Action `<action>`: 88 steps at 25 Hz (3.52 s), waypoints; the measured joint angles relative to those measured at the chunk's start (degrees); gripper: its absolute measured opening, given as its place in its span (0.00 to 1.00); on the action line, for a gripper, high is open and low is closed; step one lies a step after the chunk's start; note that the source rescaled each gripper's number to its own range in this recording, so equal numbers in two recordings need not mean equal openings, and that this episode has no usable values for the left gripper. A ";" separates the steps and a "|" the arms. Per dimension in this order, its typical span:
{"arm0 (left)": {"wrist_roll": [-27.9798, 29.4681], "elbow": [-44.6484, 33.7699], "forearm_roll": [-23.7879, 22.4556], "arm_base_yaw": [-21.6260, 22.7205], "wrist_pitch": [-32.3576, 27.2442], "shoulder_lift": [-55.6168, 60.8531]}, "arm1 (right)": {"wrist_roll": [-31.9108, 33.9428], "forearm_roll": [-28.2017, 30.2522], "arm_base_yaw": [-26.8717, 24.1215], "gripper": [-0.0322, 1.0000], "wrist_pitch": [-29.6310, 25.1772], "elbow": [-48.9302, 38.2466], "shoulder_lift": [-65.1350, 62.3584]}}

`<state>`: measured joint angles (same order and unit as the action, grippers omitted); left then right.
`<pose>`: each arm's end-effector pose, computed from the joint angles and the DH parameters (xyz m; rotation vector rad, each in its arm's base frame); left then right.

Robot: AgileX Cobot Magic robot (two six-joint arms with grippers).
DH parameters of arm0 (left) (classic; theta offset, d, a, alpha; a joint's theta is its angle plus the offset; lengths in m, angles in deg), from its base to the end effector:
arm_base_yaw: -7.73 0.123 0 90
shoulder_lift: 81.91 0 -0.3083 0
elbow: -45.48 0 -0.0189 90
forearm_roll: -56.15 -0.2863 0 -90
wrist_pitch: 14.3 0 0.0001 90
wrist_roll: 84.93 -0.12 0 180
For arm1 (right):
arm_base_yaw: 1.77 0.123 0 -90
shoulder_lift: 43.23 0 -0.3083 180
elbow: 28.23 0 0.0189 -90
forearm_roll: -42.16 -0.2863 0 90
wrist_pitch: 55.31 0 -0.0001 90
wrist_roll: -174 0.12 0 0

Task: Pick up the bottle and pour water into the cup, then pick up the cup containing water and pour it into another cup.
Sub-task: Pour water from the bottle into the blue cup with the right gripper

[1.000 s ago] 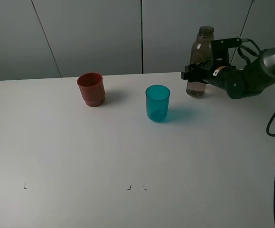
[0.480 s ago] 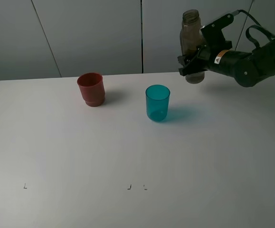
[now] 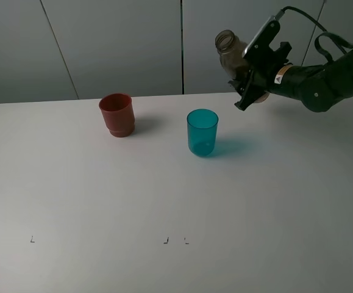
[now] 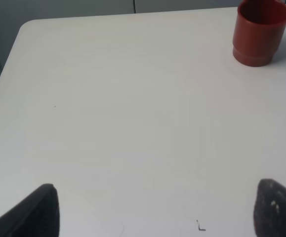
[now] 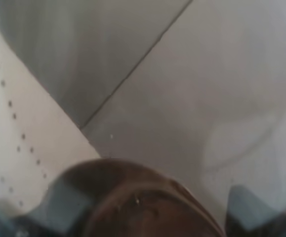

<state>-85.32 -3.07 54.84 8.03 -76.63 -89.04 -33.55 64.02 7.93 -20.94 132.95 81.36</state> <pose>0.0258 0.0026 0.2819 0.0000 2.0596 0.0349 0.4594 0.1041 0.1161 -1.0243 1.6415 -0.2167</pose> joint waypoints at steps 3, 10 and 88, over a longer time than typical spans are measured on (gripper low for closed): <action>0.00 0.00 0.00 0.00 0.00 0.00 | -4.42 0.11 0.00 0.03 0.00 0.00 0.00; 0.00 0.00 0.00 0.00 0.00 0.00 | -13.63 0.89 0.21 0.03 -0.11 0.00 0.00; 0.39 0.00 0.00 0.00 0.00 0.00 | -41.04 -0.01 -0.48 0.03 -0.01 0.00 0.56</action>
<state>-84.93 -3.07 54.84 8.03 -76.63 -89.04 -74.59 64.01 7.44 -20.95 132.95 81.91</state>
